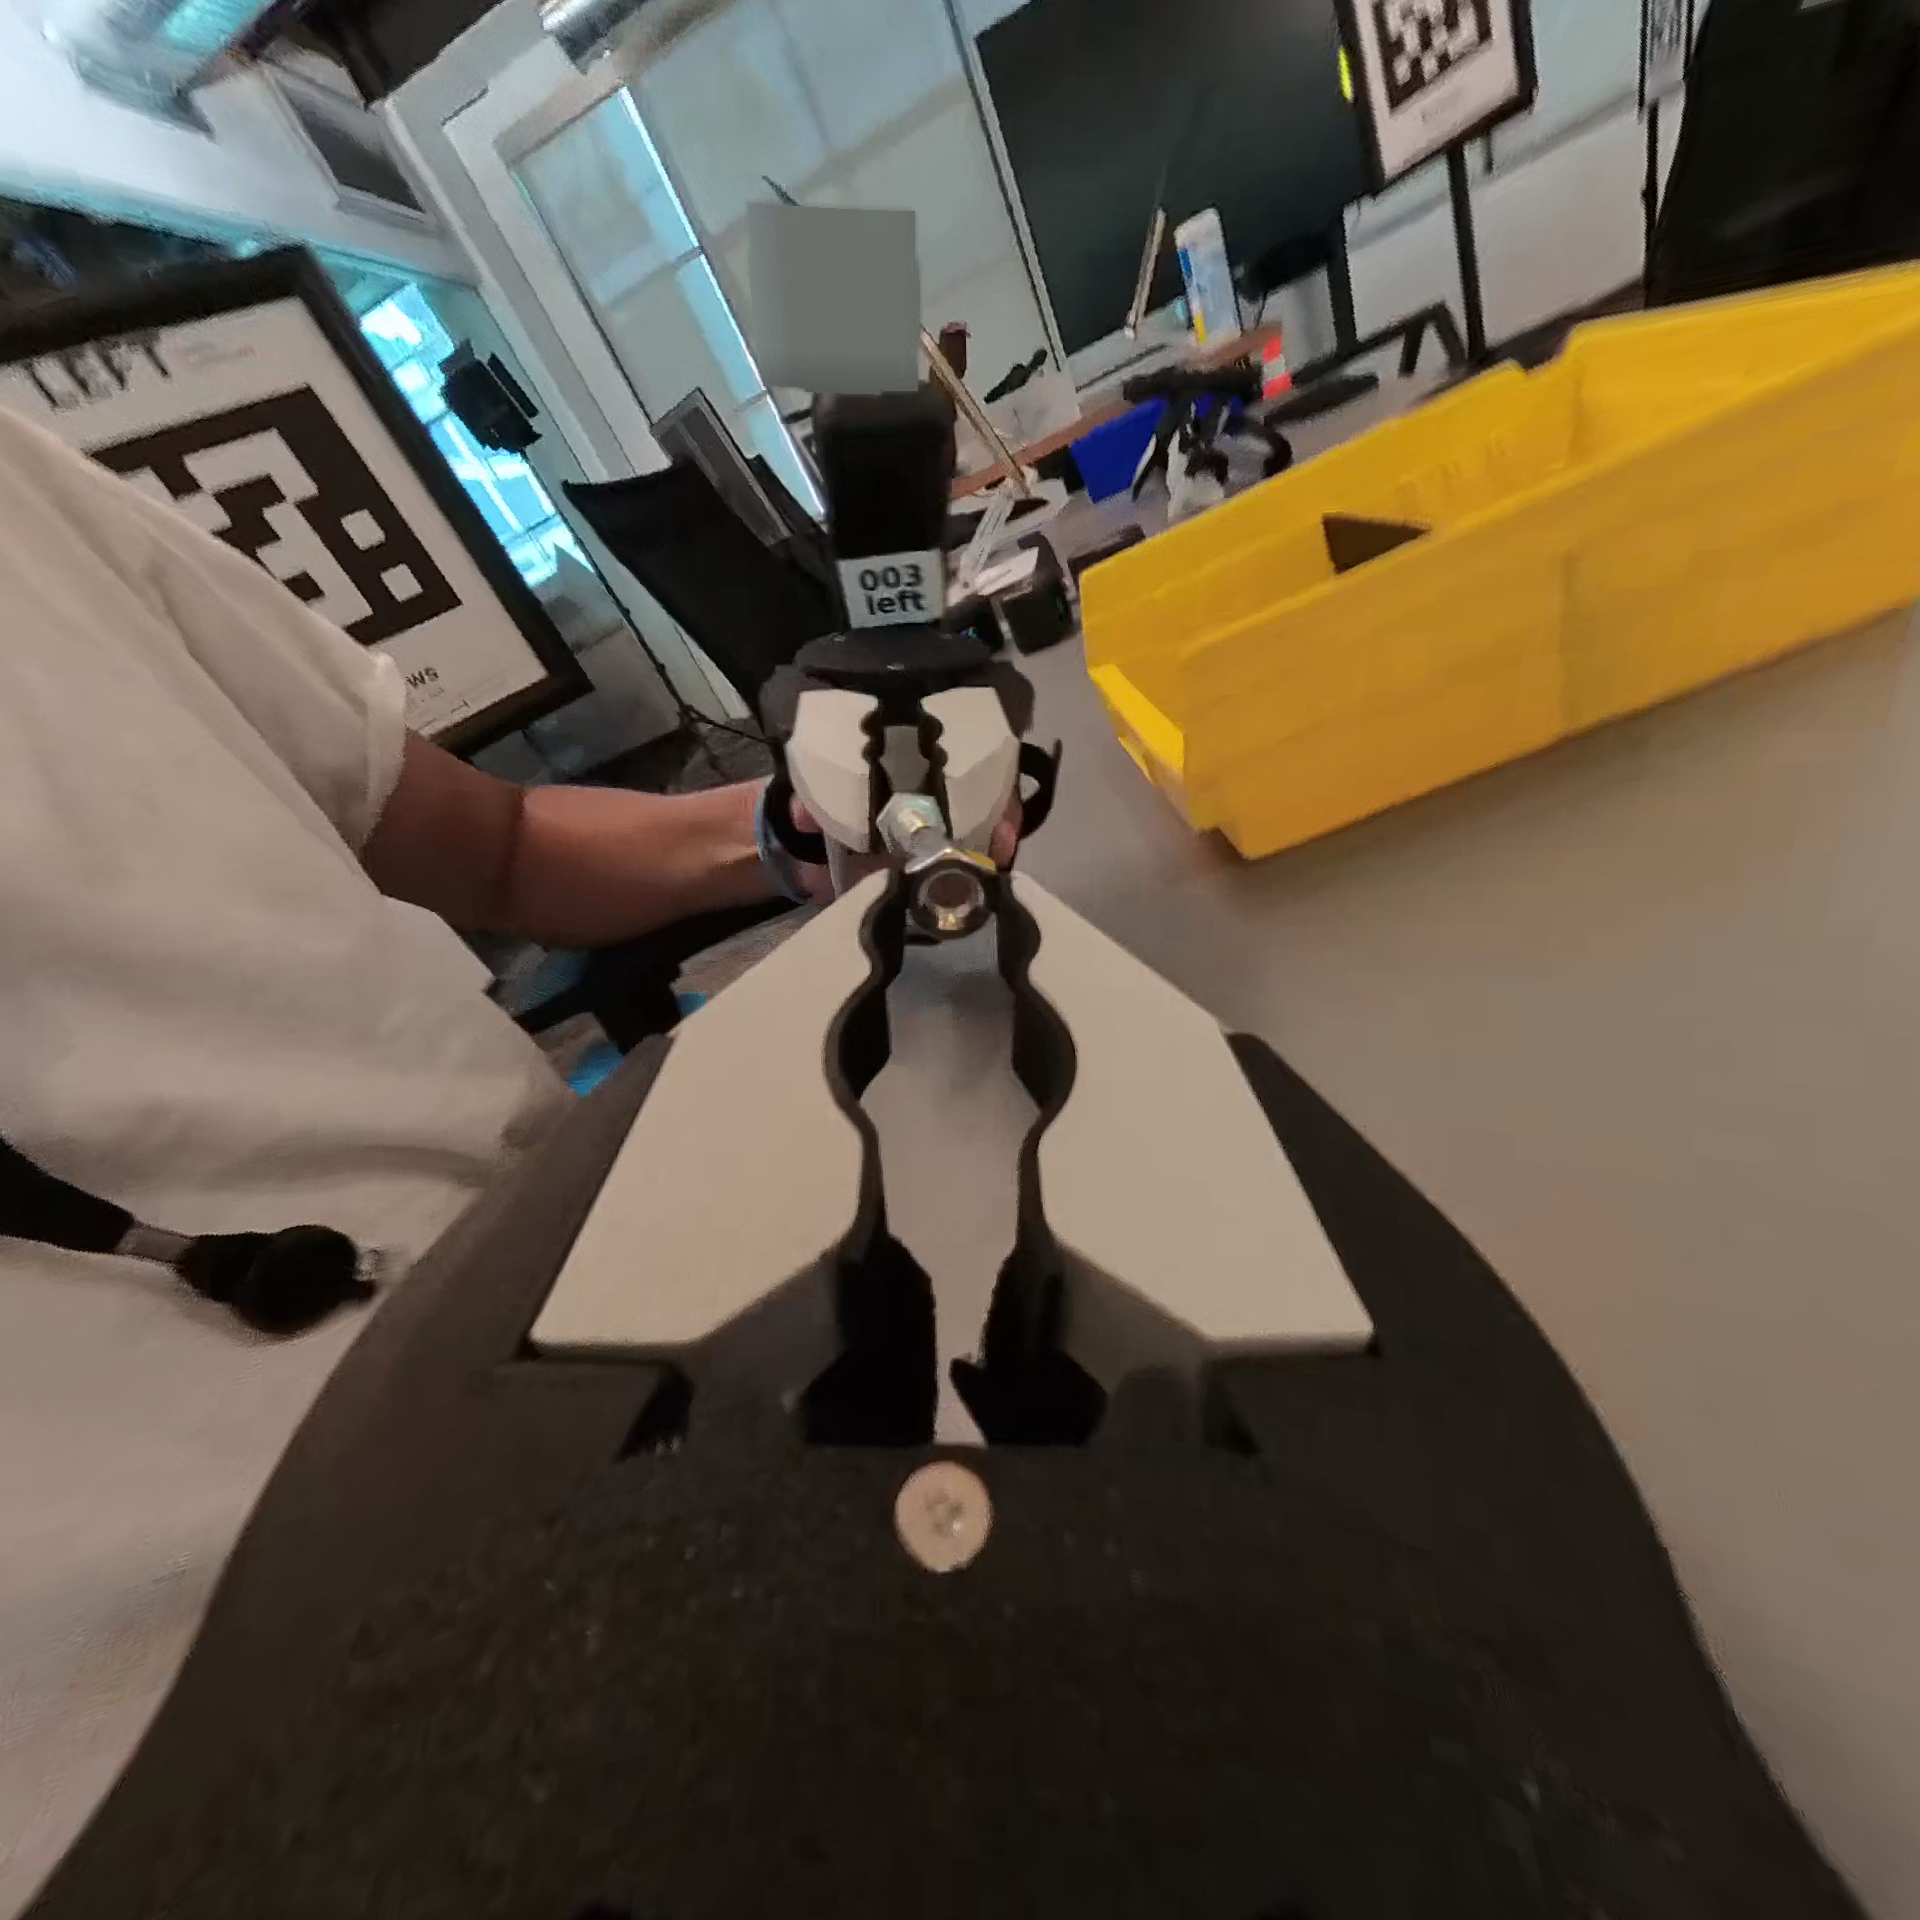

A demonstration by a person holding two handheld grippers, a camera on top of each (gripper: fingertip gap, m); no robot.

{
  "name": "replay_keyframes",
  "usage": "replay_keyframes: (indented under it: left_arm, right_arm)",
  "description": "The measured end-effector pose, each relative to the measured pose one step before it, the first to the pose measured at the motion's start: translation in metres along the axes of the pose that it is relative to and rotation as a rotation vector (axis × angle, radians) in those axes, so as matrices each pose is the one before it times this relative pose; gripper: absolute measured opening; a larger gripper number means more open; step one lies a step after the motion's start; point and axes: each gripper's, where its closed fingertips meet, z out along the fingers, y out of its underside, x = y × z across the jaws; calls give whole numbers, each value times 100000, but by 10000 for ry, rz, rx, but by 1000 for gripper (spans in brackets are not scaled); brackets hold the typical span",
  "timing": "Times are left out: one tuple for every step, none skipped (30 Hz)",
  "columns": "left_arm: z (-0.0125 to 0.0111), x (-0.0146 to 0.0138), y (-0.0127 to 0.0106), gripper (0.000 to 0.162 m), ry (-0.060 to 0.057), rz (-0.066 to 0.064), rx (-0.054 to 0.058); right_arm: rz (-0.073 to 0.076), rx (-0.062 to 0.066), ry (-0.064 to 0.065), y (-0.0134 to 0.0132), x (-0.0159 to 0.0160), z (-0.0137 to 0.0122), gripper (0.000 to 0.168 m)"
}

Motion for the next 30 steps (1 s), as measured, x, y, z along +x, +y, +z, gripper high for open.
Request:
replay_keyframes:
  left_arm:
    - [-46,333,-241,18,203,-83,156]
    - [-50,334,-178,18,187,-82,121]
    - [-52,334,-97,18,186,-83,90]
    - [-51,275,-20,18,156,-90,62]
    - [-26,208,77,18,121,-97,10]
    - [16,174,230,18,93,-72,-83]
    - [50,110,301,18,39,-29,-132]
    - [71,150,322,18,58,-28,-135]
    - [85,240,254,18,131,-53,-101]
    - [83,241,109,18,141,-77,-8]
    - [29,211,28,18,143,-112,33]
    - [-36,119,-5,18,124,-131,52]
    - [-45,97,-82,18,116,-142,92]
    - [-7,121,-85,18,137,-143,80]
    - [26,101,-45,18,109,-104,52]
    - [63,77,45,18,75,-59,-9]
    - [81,41,126,18,47,-41,-72]
    - [89,97,109,18,75,-53,-54]
    - [62,162,50,18,140,-96,1]
    - [6,113,-14,18,122,-129,40]
    - [-20,83,-61,18,110,-141,71]
    - [-17,112,-40,18,144,-154,50]
    - [-11,99,28,18,156,-170,4]
    - [10,123,22,18,196,-235,21]
    - [4,118,11,18,246,-329,36]
    - [6,21,12,18,191,-336,46]
    - [-28,-94,-11,18,105,-326,64]
    - [-19,-115,26,18,93,-343,37]
    - [-12,-25,-6,18,126,-312,49]
    - [-40,65,-75,18,133,-259,92]
  right_arm:
    - [-588,25,14,-66,-635,545,16]
    - [-500,-141,10,142,-493,491,17]
    - [-397,-184,-67,209,-466,408,17]
    - [-298,-174,-108,225,-390,346,17]
    - [-278,-171,-59,196,-256,261,17]
    - [-357,15,-7,-102,-174,168,17]
    - [-386,128,19,-298,-190,96,17]
    - [-418,34,-13,-203,-246,115,16]
    - [-374,-98,73,-20,-99,142,17]
    - [-281,-237,-60,229,-269,203,17]
    - [-179,-224,-140,244,-338,176,17]
    - [-105,105,-11,-219,-90,-32,17]
    - [-98,54,-62,-93,-151,-6,17]
    - [-37,-30,-46,59,-98,4,17]
    - [11,1,-70,26,-114,31,17]
    - [24,80,-93,-101,-151,34,17]
    - [-5,128,-23,-195,-70,13,17]
    - [-16,17,-59,-28,-129,68,17]
    - [0,38,-86,-74,-162,24,17]
    - [-11,21,-58,-50,-114,13,17]
    - [-33,27,-31,-57,-78,2,17]
    - [-33,-2,-100,1,-174,15,17]
    - [-64,-16,-91,-1,-161,19,17]
    - [-216,7,-51,-28,-150,22,17]
    - [-363,40,-35,-70,-193,19,17]
    - [-364,-70,55,11,-94,4,16]
    - [-318,-222,91,161,6,-14,17]
    - [-292,-242,149,116,103,-5,16]
    - [-363,-181,170,9,89,4,17]
    - [-383,-130,142,-71,-29,37,16]
